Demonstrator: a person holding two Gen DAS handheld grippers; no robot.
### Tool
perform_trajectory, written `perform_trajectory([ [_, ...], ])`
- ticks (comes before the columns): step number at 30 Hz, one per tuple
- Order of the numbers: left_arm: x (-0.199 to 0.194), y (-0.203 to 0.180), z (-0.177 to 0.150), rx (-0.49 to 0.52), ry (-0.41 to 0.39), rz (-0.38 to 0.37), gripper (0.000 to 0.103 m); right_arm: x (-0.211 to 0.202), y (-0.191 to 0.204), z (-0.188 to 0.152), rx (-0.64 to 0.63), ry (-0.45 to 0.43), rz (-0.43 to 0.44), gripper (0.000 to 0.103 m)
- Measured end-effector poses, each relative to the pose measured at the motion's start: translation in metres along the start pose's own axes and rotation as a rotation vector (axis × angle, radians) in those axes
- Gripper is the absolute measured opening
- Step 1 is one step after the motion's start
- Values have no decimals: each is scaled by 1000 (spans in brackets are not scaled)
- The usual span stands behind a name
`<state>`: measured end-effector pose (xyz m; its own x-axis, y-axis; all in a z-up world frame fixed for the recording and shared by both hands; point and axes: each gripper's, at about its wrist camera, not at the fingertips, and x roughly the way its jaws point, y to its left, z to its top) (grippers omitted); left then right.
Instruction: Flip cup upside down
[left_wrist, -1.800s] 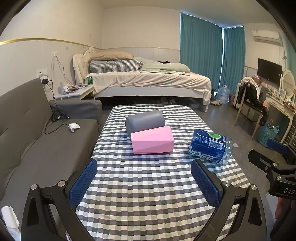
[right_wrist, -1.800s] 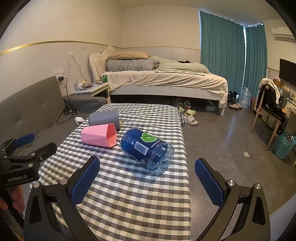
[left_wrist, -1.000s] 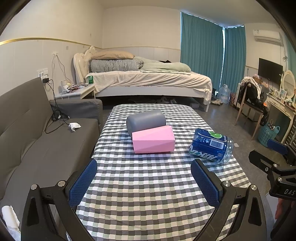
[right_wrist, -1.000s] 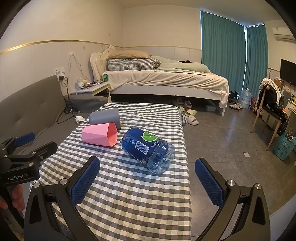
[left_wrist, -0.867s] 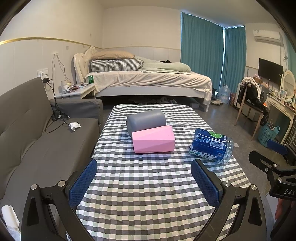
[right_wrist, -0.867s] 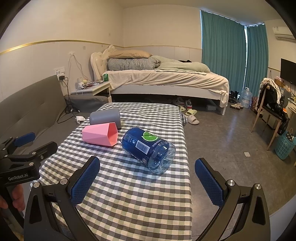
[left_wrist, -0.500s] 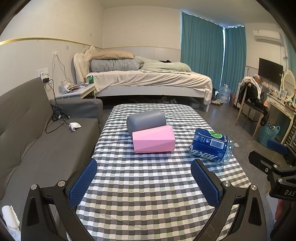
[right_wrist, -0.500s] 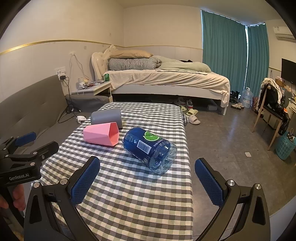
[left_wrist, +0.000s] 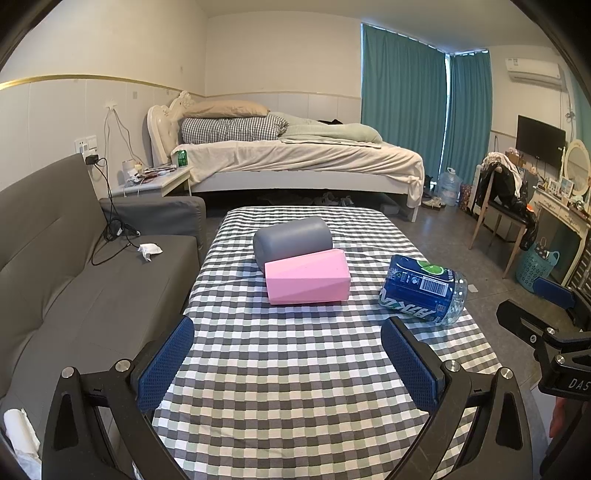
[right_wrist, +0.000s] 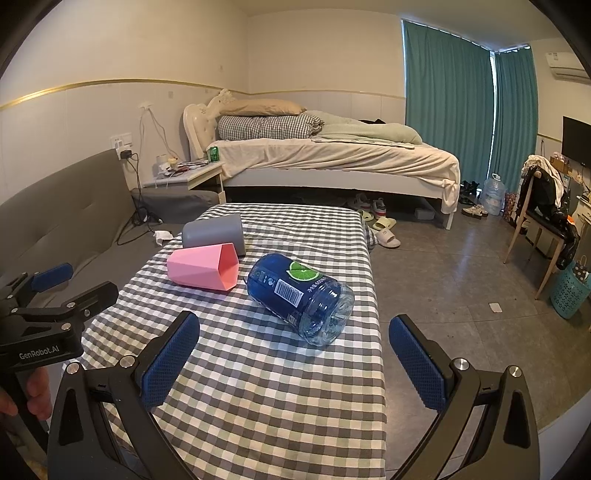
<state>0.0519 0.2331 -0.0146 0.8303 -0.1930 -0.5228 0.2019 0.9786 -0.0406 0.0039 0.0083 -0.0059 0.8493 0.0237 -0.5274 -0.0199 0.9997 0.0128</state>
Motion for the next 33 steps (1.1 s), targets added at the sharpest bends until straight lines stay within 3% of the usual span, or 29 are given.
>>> perform_trajectory([
  [25, 4, 5, -3, -8, 26, 23, 103, 4, 0, 9, -78, -15, -8, 103],
  [28, 7, 7, -4, -7, 39, 38, 103, 17, -6, 17, -121, 10, 16, 103],
  [33, 18, 7, 0, -6, 59, 58, 103, 63, -12, 25, -239, 132, 79, 103],
])
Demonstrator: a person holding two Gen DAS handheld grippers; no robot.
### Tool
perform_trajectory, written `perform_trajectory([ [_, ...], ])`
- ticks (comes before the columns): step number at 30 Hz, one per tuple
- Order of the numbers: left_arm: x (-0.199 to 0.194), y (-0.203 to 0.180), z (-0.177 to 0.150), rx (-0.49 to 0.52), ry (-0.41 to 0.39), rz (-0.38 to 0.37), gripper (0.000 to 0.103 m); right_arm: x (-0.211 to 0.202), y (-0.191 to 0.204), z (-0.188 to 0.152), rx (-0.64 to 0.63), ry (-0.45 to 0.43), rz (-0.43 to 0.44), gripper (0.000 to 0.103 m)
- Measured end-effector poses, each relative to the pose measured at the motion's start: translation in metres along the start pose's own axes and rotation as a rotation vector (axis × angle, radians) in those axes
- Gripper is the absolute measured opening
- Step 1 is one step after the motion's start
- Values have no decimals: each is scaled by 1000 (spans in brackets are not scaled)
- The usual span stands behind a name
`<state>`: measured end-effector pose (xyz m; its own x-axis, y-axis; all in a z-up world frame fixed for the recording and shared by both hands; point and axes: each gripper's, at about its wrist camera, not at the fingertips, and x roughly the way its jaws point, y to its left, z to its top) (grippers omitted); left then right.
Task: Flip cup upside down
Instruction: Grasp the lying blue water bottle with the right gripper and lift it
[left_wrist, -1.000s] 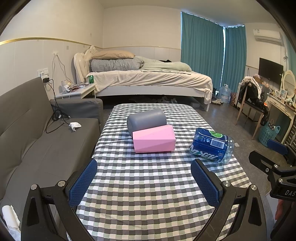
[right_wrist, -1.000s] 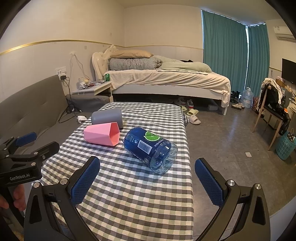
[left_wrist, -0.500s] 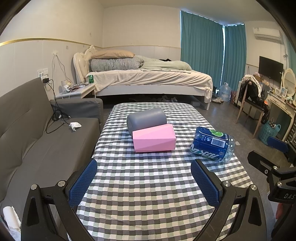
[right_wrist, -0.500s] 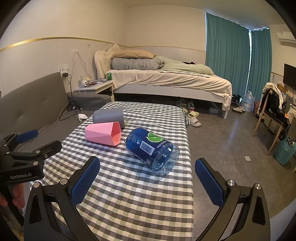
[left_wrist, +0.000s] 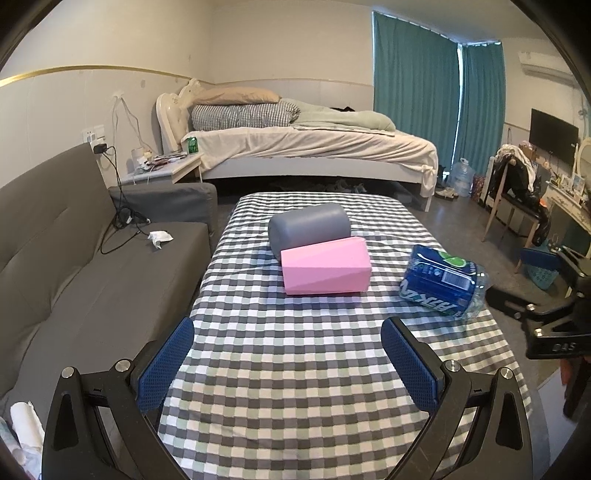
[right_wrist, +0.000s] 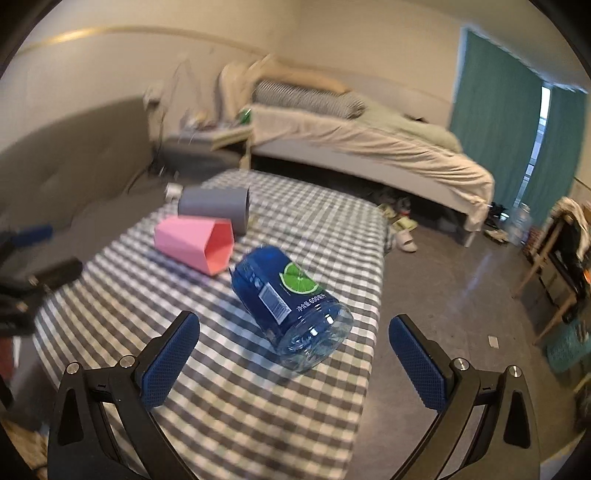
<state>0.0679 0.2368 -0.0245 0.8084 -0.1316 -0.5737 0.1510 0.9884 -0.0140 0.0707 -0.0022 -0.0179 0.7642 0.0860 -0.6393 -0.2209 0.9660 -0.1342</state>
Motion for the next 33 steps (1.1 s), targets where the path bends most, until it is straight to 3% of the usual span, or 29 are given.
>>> perform_trajectory([
  [8, 32, 2, 5, -3, 55, 16, 103, 71, -16, 9, -134, 137, 55, 103],
  [12, 44, -1, 2, 10, 76, 19, 103, 90, -10, 12, -181, 165, 85, 103],
  [17, 54, -5, -3, 31, 107, 21, 103, 115, -11, 7, -175, 228, 92, 102],
  [20, 53, -5, -5, 33, 113, 22, 103, 122, -12, 3, -154, 265, 98, 84],
  [27, 39, 0, -3, 10, 101, 14, 103, 94, 0, -8, -12, 336, 44, 79],
  [33, 19, 11, -7, -42, 101, -27, 103, 56, 38, -33, 172, 438, -26, 79],
])
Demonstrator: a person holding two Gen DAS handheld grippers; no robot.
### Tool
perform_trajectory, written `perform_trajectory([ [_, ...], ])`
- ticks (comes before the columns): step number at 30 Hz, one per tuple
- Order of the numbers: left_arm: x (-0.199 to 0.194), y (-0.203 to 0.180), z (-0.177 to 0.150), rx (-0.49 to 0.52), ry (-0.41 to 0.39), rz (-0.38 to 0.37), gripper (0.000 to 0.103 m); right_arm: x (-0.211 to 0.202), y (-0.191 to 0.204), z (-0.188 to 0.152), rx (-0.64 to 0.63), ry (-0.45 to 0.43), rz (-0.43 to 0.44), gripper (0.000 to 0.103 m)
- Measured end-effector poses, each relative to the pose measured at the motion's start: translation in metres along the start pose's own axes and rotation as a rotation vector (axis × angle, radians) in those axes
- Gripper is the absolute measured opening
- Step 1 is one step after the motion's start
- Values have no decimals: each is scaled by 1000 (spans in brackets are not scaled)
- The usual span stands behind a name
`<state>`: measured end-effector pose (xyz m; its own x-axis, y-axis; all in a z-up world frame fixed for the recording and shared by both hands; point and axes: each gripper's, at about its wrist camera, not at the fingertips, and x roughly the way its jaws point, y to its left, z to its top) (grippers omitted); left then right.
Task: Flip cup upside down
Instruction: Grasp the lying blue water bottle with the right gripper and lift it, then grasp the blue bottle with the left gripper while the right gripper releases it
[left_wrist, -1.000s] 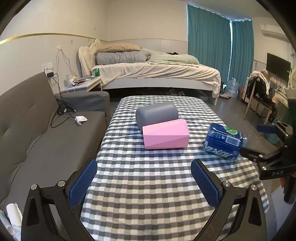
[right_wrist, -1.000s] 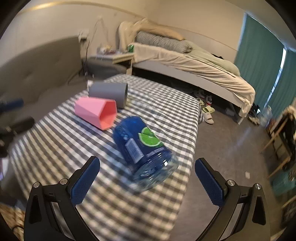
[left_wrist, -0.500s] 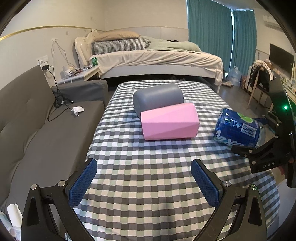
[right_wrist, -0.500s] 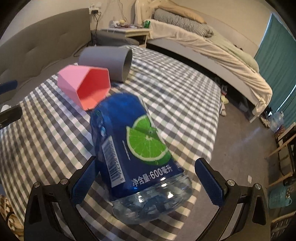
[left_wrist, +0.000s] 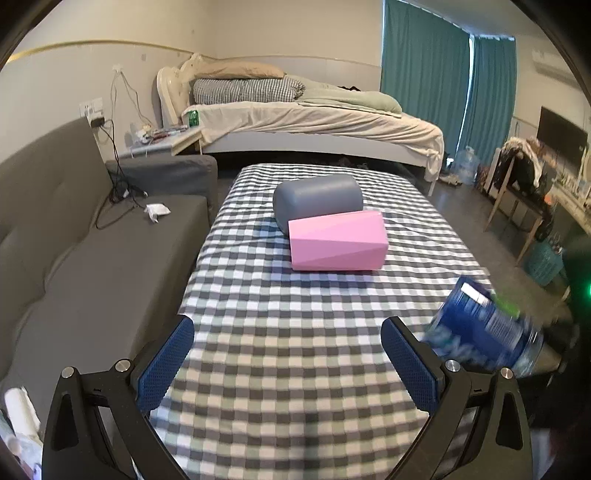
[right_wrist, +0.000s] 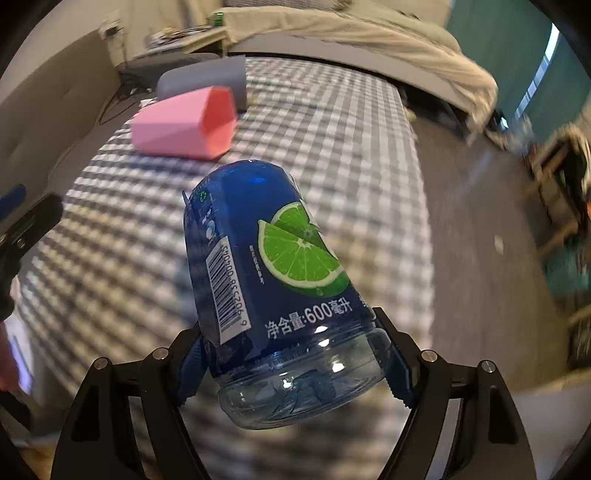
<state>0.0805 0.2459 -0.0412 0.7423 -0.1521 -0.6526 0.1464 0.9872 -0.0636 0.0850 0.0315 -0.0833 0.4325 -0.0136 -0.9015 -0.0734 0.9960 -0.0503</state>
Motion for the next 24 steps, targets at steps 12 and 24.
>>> perform_trajectory([
  [12, -19, 16, -3, -28, -29, 40, 103, -2, 39, -12, 176, 95, 133, 79],
  [24, -17, 19, -2, -36, -24, 109, 103, -28, 58, -9, 21, -62, 133, 103],
])
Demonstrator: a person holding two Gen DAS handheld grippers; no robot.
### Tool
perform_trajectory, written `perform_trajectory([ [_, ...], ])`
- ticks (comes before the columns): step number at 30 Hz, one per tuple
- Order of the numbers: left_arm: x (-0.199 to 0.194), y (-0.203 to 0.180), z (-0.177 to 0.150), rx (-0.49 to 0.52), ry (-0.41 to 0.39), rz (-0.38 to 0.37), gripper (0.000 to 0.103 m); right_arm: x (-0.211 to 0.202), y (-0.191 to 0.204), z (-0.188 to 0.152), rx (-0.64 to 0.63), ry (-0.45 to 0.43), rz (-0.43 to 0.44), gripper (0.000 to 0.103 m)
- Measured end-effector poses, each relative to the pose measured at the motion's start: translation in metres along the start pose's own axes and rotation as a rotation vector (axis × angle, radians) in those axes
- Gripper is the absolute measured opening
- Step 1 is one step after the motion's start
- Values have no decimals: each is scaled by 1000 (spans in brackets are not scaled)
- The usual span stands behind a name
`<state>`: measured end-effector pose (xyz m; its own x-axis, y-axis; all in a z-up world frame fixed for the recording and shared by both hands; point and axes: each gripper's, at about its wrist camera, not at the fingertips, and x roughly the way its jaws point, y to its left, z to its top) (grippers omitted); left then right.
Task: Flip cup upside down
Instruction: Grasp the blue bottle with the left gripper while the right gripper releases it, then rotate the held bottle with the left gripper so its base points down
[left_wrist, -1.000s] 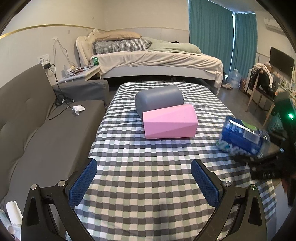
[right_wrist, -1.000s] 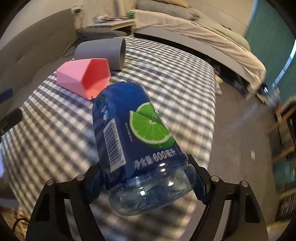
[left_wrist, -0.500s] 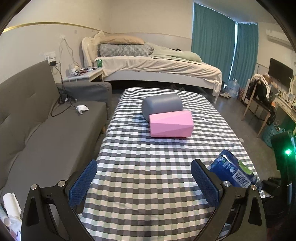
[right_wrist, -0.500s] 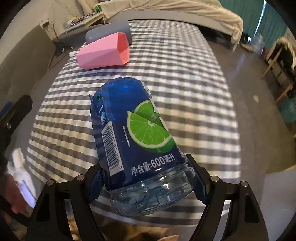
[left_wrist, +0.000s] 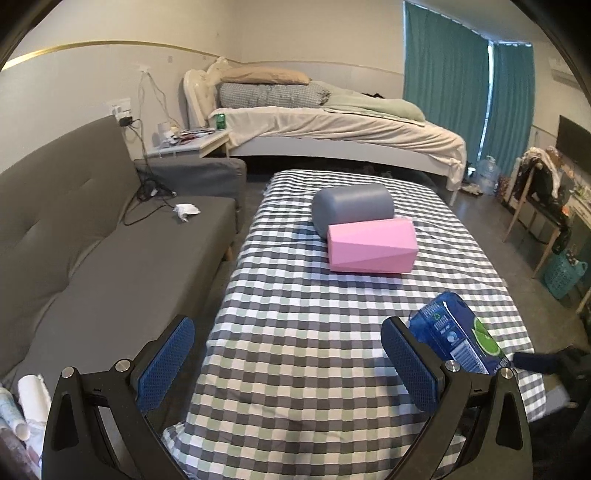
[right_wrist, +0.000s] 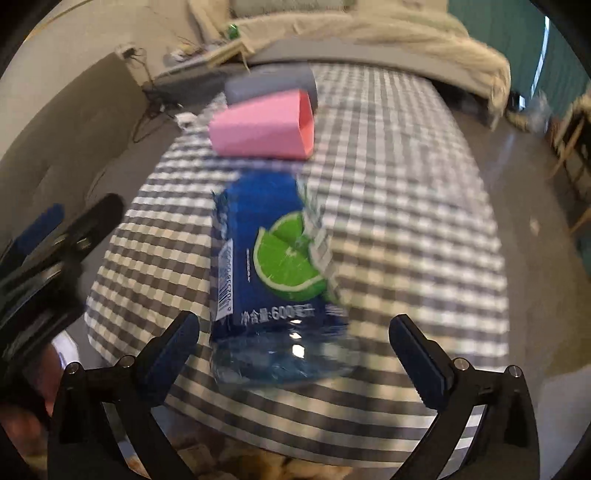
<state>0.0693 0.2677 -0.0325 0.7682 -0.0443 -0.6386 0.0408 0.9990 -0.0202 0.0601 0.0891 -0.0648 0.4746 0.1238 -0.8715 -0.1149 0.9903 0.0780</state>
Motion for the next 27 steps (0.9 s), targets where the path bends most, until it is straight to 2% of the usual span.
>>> perform_trajectory([
  [4, -10, -4, 3, -8, -20, -6, 103, -42, -3, -18, -118, -88, -44, 103],
  [7, -21, -16, 5, 8, -42, -26, 103, -71, -14, -31, -150, -169, -133, 103],
  [8, -25, -21, 6, 7, -40, -45, 103, -83, -25, -36, -122, -215, -169, 103],
  [11, -31, -48, 4, 2, -14, -143, 103, -99, -58, -38, 5, -282, -209, 103],
  [14, -30, -85, -3, 51, 33, -213, 103, -110, -88, -43, 127, -317, -244, 103],
  [16, -28, -108, -8, 102, 63, -232, 103, -115, -105, -47, 200, -347, -261, 103],
  [20, -7, -134, -18, 144, 130, -202, 103, -122, -134, -52, 303, -386, -262, 103],
  [23, 11, -140, -25, 146, 179, -182, 103, -120, -142, -51, 307, -391, -282, 103],
  [27, 22, -138, -34, 166, 199, -142, 103, -112, -149, -52, 303, -371, -270, 103],
])
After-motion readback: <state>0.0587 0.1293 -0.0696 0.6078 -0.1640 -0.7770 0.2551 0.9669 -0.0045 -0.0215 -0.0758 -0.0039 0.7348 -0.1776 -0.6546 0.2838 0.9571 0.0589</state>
